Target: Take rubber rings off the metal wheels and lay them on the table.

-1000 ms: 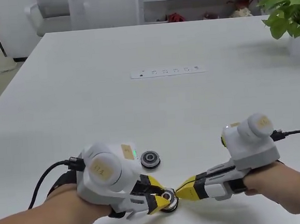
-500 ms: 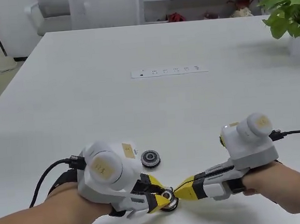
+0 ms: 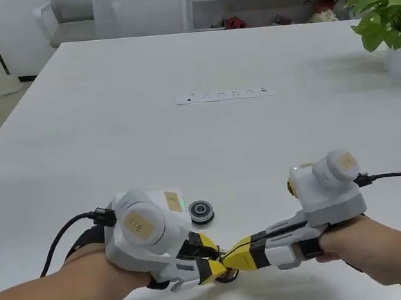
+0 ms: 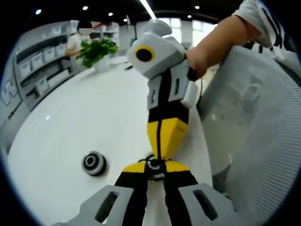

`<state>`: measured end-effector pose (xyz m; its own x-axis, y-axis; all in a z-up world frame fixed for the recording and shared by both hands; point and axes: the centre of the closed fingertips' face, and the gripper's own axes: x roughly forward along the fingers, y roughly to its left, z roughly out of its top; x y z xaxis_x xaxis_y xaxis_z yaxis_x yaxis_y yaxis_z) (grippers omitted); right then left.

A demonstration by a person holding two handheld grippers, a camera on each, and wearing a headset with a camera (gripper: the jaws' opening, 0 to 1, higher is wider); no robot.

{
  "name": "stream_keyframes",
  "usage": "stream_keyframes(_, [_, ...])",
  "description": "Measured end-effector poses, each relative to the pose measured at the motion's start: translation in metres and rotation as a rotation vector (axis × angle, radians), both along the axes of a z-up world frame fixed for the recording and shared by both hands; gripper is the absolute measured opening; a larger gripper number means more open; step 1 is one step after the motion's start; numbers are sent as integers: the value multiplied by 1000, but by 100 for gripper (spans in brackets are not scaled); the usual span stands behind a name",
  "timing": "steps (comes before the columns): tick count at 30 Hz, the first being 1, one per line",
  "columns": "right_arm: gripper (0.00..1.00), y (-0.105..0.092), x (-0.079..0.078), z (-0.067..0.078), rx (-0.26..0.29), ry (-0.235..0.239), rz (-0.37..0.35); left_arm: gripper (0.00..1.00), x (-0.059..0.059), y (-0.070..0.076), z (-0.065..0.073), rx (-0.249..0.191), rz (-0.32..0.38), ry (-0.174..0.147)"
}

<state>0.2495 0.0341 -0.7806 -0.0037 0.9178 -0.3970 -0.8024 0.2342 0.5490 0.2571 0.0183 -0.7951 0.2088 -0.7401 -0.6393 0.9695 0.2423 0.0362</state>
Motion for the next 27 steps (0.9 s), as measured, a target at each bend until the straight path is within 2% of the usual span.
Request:
stream_keyframes(6, [0,-3,1,0,-4,-7,-8,12,0,0,0,3,-5,-2])
stream_keyframes(11, [0,-7,4,-2,-9,-6,-21,13,0,0,0,10,-33,-27])
stream_keyframes(18, [0,-7,5,0,3,0,-34,14,-1,1,1,23,-52,-32])
stream_keyframes(22, [0,-8,4,0,6,6,-34,13,-3,4,5,24,-66,-35])
stream_keyframes(27, [0,-7,3,2,13,15,-36,15,-7,7,13,5,-73,-29])
